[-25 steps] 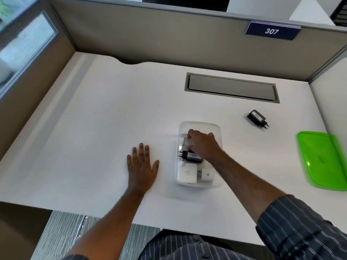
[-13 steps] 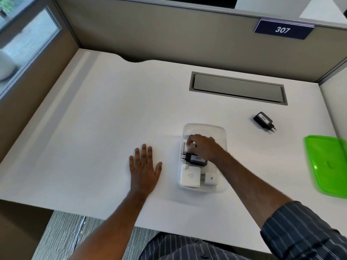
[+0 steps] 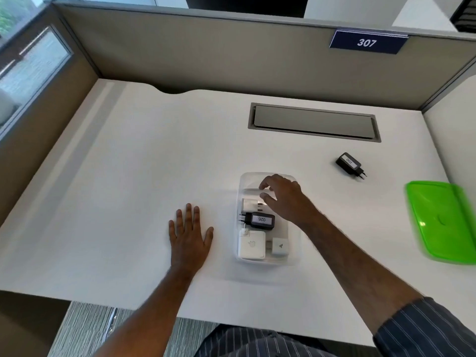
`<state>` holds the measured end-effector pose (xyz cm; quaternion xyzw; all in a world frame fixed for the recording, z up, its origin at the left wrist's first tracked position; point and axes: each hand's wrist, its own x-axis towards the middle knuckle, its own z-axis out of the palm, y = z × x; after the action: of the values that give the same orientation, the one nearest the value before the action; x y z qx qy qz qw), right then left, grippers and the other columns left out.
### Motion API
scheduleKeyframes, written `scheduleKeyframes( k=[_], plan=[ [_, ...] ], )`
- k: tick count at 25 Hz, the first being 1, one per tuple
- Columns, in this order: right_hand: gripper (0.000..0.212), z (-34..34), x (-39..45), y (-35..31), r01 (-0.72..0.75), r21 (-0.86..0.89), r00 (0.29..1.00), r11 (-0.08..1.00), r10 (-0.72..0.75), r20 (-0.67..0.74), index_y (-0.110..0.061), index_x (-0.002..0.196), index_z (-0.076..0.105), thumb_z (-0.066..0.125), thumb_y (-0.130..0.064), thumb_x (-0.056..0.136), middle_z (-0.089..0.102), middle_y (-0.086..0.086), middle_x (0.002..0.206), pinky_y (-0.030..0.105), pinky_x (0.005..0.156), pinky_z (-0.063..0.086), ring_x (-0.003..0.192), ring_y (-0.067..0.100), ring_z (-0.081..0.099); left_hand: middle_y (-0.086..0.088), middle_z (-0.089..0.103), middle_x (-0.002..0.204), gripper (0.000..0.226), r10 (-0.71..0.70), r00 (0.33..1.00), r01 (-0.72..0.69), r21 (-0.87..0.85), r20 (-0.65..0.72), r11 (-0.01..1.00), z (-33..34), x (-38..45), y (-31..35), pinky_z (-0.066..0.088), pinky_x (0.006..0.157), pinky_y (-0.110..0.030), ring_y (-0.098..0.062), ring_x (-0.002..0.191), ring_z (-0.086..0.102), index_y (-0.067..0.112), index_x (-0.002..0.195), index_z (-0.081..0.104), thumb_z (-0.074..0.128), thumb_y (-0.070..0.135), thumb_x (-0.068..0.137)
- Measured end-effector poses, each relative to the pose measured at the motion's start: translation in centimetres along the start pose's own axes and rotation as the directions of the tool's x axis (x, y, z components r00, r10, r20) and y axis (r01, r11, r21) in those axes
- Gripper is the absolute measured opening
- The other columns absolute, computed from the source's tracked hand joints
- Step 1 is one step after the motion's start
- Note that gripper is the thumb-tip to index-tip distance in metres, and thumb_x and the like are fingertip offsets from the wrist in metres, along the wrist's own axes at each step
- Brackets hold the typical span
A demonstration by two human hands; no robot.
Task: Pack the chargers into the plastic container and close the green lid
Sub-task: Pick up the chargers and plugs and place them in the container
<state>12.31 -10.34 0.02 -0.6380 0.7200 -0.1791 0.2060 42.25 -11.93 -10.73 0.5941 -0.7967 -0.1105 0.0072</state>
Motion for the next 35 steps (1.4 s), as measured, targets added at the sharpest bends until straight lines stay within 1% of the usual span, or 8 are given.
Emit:
scheduleKeyframes(
  k=[5, 10, 14, 19, 24, 27, 32, 35],
  plan=[
    [0.022, -2.4, -1.4, 3.4, -0.029, -0.002, 0.991, 1.000, 0.028, -0.128, -0.028, 0.114, 0.056, 0.062, -0.034, 0.094, 0.058, -0.009, 0.117, 0.037, 0.091, 0.035, 0.108, 0.018, 0.057, -0.009, 0.013, 0.172, 0.079, -0.024, 1.000, 0.024, -0.009, 0.002, 1.000, 0.0, 0.1, 0.3, 0.012, 0.128, -0.057, -0.034, 0.159, 0.010, 0.015, 0.162, 0.017, 0.023, 0.057, 0.096],
    [0.033, -4.2, -3.1, 8.1, -0.163, -0.010, 0.966, 0.987, 0.158, -0.203, -0.023, 0.123, 0.056, 0.063, -0.035, 0.094, 0.056, -0.003, 0.126, 0.042, 0.094, 0.037, 0.113, 0.025, 0.055, -0.015, 0.019, 0.170, 0.079, -0.074, 0.997, 0.075, -0.094, 0.010, 0.993, -0.3, 1.1, 2.6, 0.007, 0.126, -0.063, -0.038, 0.158, 0.011, 0.008, 0.159, 0.024, 0.026, 0.050, 0.093],
    [0.038, -5.2, -3.6, 12.1, -0.294, -0.010, 0.941, 0.956, 0.288, -0.178, -0.017, 0.126, 0.057, 0.067, -0.031, 0.092, 0.053, 0.004, 0.132, 0.046, 0.099, 0.038, 0.121, 0.030, 0.051, -0.011, 0.022, 0.169, 0.071, 0.029, 1.000, -0.029, -0.061, -0.006, 0.998, -0.4, 2.7, 3.7, 0.006, 0.126, -0.065, -0.037, 0.158, 0.014, 0.012, 0.159, 0.026, 0.024, 0.043, 0.095],
    [0.046, -6.6, -3.2, 16.7, -0.423, -0.036, 0.897, 0.905, 0.413, -0.159, -0.013, 0.132, 0.055, 0.069, -0.029, 0.091, 0.049, 0.009, 0.141, 0.050, 0.102, 0.038, 0.135, 0.030, 0.044, -0.009, 0.022, 0.170, 0.069, -0.007, 0.999, 0.004, -0.058, -0.050, 0.998, 0.6, 4.2, 4.9, 0.009, 0.125, -0.065, -0.038, 0.157, 0.015, 0.017, 0.160, 0.025, 0.024, 0.044, 0.097],
    [0.057, -7.9, -1.4, 19.5, -0.474, -0.156, 0.878, 0.867, 0.450, -0.163, -0.010, 0.139, 0.048, 0.069, -0.029, 0.089, 0.045, 0.012, 0.144, 0.051, 0.102, 0.040, 0.131, 0.037, 0.045, -0.005, 0.022, 0.170, 0.066, -0.027, 0.995, 0.024, -0.037, -0.094, 0.999, 1.5, 4.2, 4.6, 0.010, 0.126, -0.062, -0.035, 0.158, 0.016, 0.021, 0.161, 0.022, 0.025, 0.046, 0.099],
    [0.061, -8.3, -0.2, 20.7, -0.486, -0.226, 0.871, 0.844, 0.446, -0.207, -0.009, 0.142, 0.044, 0.067, -0.025, 0.088, 0.045, 0.015, 0.142, 0.052, 0.098, 0.041, 0.128, 0.040, 0.046, -0.004, 0.023, 0.170, 0.066, -0.038, 0.993, 0.034, -0.036, -0.114, 0.999, 1.7, 4.3, 4.7, 0.012, 0.126, -0.061, -0.033, 0.158, 0.017, 0.023, 0.160, 0.023, 0.026, 0.046, 0.099],
    [0.058, -8.5, 1.9, 21.8, -0.532, -0.272, 0.844, 0.802, 0.477, -0.244, -0.009, 0.140, 0.042, 0.065, -0.021, 0.089, 0.053, 0.019, 0.132, 0.053, 0.094, 0.042, 0.119, 0.043, 0.052, -0.002, 0.024, 0.170, 0.064, -0.046, 0.991, 0.040, -0.051, -0.129, 0.998, 1.8, 4.3, 4.7, 0.012, 0.127, -0.059, -0.031, 0.158, 0.017, 0.025, 0.159, 0.025, 0.028, 0.046, 0.099],
    [0.063, -8.1, 2.8, 22.1, -0.569, -0.263, 0.820, 0.779, 0.518, -0.241, -0.009, 0.145, 0.036, 0.064, -0.022, 0.090, 0.057, 0.019, 0.127, 0.052, 0.093, 0.042, 0.116, 0.042, 0.054, -0.001, 0.024, 0.169, 0.064, -0.051, 0.990, 0.044, -0.056, -0.134, 0.997, 2.0, 4.4, 4.4, 0.011, 0.127, -0.058, -0.030, 0.158, 0.017, 0.026, 0.159, 0.025, 0.029, 0.047, 0.099]
  ],
)
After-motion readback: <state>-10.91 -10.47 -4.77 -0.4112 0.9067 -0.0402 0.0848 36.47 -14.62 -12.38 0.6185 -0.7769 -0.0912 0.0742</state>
